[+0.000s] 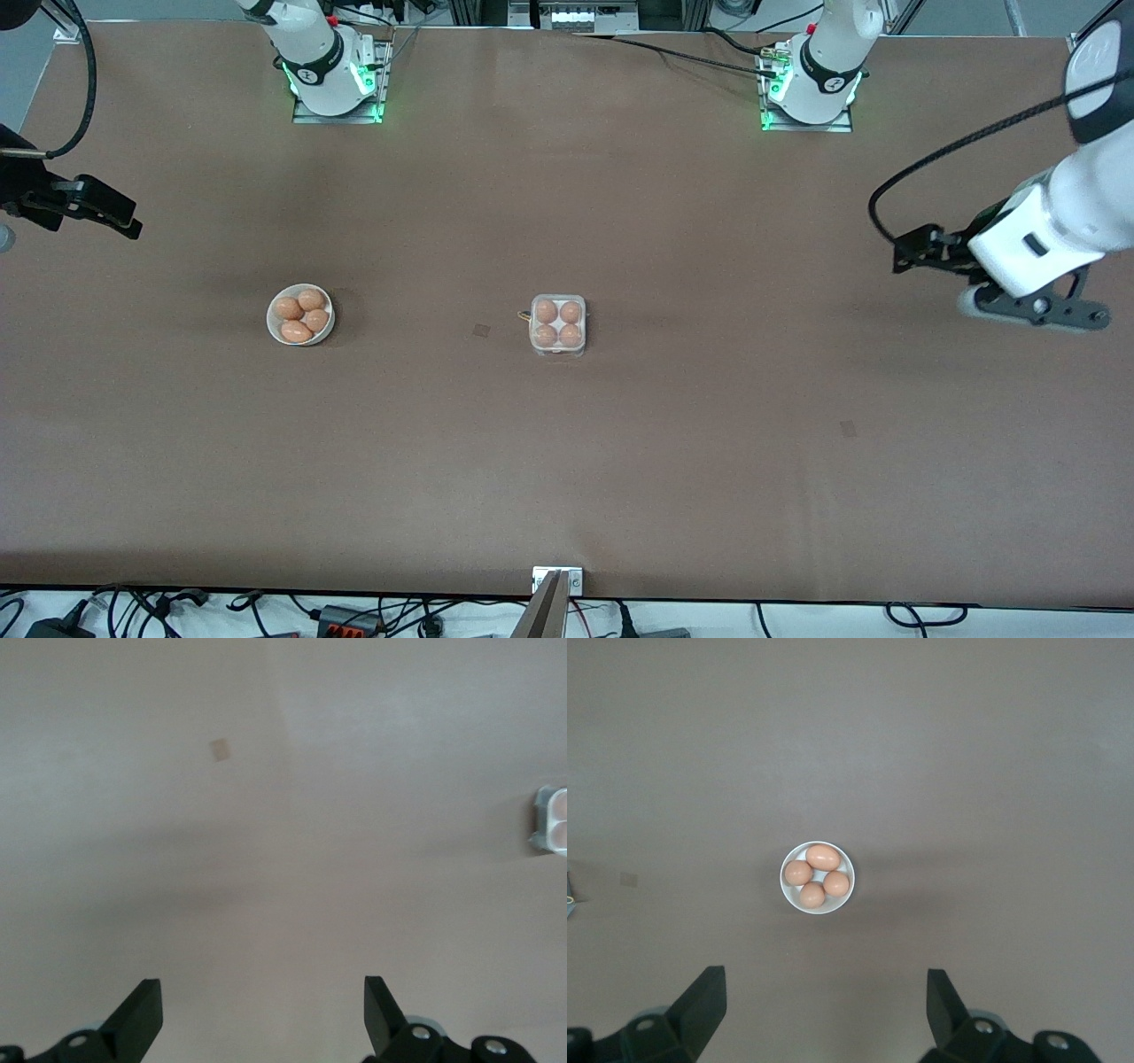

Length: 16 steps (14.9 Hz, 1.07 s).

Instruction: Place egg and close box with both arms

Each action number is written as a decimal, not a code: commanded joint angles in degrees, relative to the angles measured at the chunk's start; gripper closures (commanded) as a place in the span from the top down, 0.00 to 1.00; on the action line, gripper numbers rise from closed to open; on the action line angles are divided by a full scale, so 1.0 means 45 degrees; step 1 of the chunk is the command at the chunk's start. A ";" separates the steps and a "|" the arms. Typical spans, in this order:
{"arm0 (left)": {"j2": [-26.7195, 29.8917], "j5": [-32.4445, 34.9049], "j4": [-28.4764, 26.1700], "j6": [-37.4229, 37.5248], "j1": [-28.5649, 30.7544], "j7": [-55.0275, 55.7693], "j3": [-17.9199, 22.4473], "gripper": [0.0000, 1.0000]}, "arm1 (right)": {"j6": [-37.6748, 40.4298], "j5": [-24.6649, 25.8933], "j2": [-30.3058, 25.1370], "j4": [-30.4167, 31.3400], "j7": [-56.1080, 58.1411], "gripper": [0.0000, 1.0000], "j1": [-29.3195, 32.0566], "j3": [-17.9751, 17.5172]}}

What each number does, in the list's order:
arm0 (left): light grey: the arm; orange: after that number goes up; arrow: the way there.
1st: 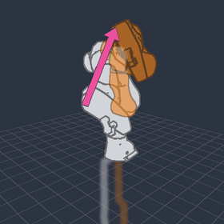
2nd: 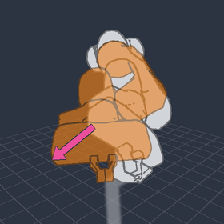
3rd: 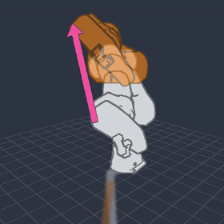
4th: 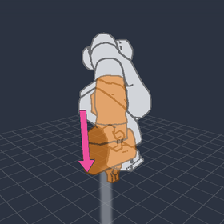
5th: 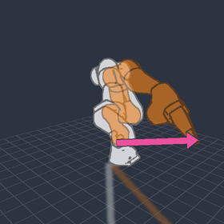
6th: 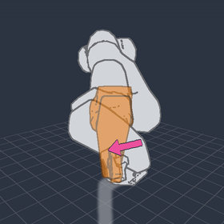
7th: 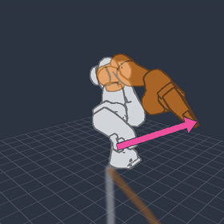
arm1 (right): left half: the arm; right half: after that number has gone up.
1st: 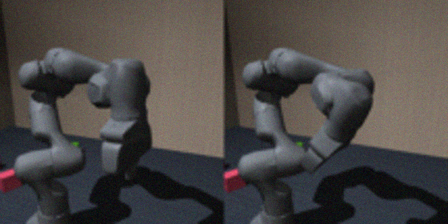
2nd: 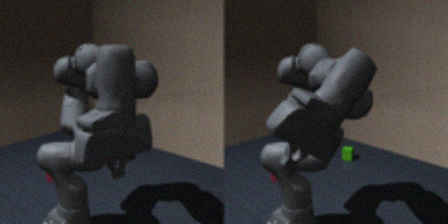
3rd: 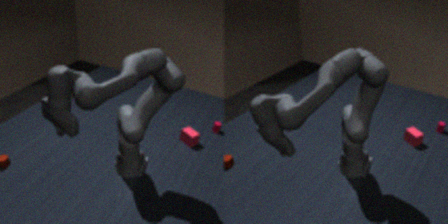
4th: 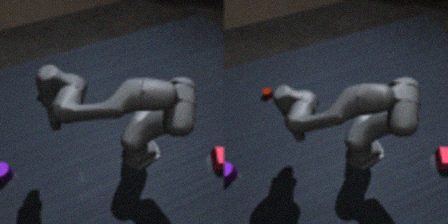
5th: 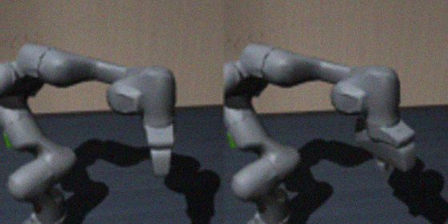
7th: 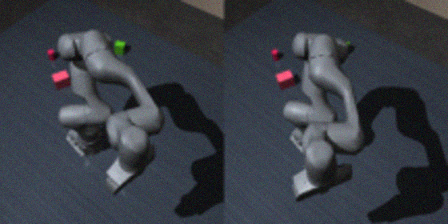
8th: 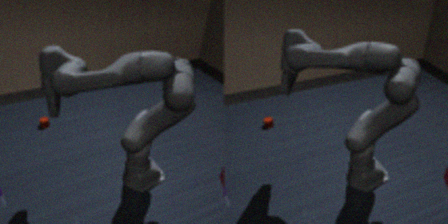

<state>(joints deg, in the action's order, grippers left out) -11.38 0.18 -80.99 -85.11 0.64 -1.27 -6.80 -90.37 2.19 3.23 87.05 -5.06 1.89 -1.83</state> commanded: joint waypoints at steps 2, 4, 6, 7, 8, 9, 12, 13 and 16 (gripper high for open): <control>0.2390 -0.0254 -0.2800 -0.1006 -0.0728 -0.0227 0.1160 1.00 | 0.0356 0.0001 0.0082 -0.0340 0.0050 1.00 -0.0675 0.0758; 0.2937 -0.0254 -0.3291 -0.1281 -0.0688 -0.0343 0.1179 1.00 | 0.0395 0.0001 0.0082 -0.0359 0.0050 1.00 -0.0655 0.0700; 0.3057 -0.0196 -0.3371 -0.2100 -0.0727 -0.0247 0.1160 1.00 | 0.0356 0.0001 0.0102 -0.0360 0.0089 1.00 -0.0597 0.0680; 0.3037 -0.0196 -0.3370 -0.2006 -0.0670 -0.0149 0.1082 1.00 | 0.0356 0.0001 0.0102 -0.0360 0.0108 1.00 -0.0597 0.0680; 0.2921 -0.0215 -0.3216 -0.1754 -0.0611 -0.0129 0.1062 1.00 | 0.0337 -0.0019 0.0102 -0.0360 0.0089 1.00 -0.0577 0.0680; 0.2823 -0.0215 -0.3060 -0.1655 -0.0610 -0.0110 0.1062 1.00 | 0.0337 -0.0019 0.0102 -0.0360 0.0050 1.00 -0.0577 0.0680; 0.2822 -0.0235 -0.2960 -0.1302 -0.0571 -0.0129 0.1062 1.00 | 0.0336 -0.0038 0.0141 -0.0360 0.0031 1.00 -0.0597 0.0680; 0.2822 -0.0254 -0.2960 -0.1302 -0.0571 -0.0129 0.1062 1.00 | 0.0317 -0.0038 0.0160 -0.0360 0.0030 1.00 -0.0577 0.0680; 0.2822 -0.0254 -0.2960 -0.1302 -0.0571 -0.0090 0.1082 1.00 | 0.0395 -0.0038 0.0160 -0.0243 -0.0028 1.00 -0.0597 0.0680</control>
<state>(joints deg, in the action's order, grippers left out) 0.79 0.12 -94.26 -91.63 -1.79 -1.45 -2.42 -89.83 2.19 3.42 86.92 -5.06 -0.21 0.70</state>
